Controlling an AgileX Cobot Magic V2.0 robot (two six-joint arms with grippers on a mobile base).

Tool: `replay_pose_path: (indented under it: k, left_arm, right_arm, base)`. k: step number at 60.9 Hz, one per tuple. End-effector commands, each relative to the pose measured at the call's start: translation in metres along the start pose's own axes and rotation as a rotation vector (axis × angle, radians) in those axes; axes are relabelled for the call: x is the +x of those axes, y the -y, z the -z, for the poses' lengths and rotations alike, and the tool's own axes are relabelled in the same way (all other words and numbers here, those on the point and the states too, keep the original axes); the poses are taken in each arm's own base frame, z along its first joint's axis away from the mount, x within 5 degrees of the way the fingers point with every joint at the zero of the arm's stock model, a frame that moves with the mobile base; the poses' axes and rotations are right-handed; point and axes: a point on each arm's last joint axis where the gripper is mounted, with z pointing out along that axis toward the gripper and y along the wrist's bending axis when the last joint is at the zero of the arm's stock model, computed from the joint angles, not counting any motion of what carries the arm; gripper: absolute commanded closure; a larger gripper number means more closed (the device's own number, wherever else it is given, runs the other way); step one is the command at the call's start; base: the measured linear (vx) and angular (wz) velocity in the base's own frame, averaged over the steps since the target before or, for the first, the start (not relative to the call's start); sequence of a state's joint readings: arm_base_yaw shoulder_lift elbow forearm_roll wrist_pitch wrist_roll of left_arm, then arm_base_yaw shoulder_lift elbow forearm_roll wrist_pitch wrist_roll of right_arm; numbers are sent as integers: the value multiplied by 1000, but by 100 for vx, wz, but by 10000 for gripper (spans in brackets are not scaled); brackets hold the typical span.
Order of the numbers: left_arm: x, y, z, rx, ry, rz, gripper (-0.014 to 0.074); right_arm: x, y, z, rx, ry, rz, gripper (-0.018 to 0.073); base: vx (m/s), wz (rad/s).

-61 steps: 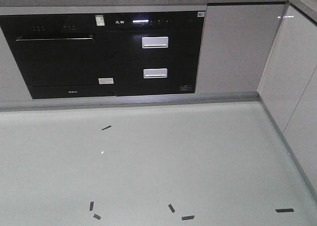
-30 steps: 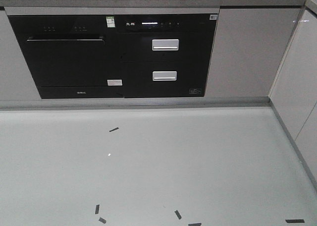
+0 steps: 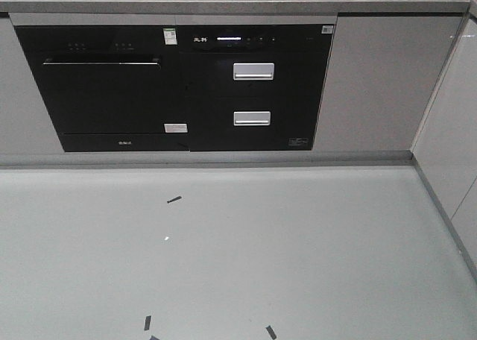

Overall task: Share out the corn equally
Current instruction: 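Drive the base forward toward the counter with the corn pot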

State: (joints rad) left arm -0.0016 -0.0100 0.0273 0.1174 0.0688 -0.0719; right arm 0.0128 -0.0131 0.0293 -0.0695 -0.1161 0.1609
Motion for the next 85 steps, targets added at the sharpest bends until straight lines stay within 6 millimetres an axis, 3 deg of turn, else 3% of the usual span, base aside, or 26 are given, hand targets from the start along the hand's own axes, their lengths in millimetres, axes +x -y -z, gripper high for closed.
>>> replay_pose_path:
  k: [1,85]
  left_arm:
    - [-7,0,2,4,89,9,603]
    - [-7,0,2,4,89,9,603]
  right_arm:
    - [-4,-1,1,-6,64,18,561]
    - [-4,-1,1,-6,66,18,561]
  base:
    - [8,1]
    - [8,-2]
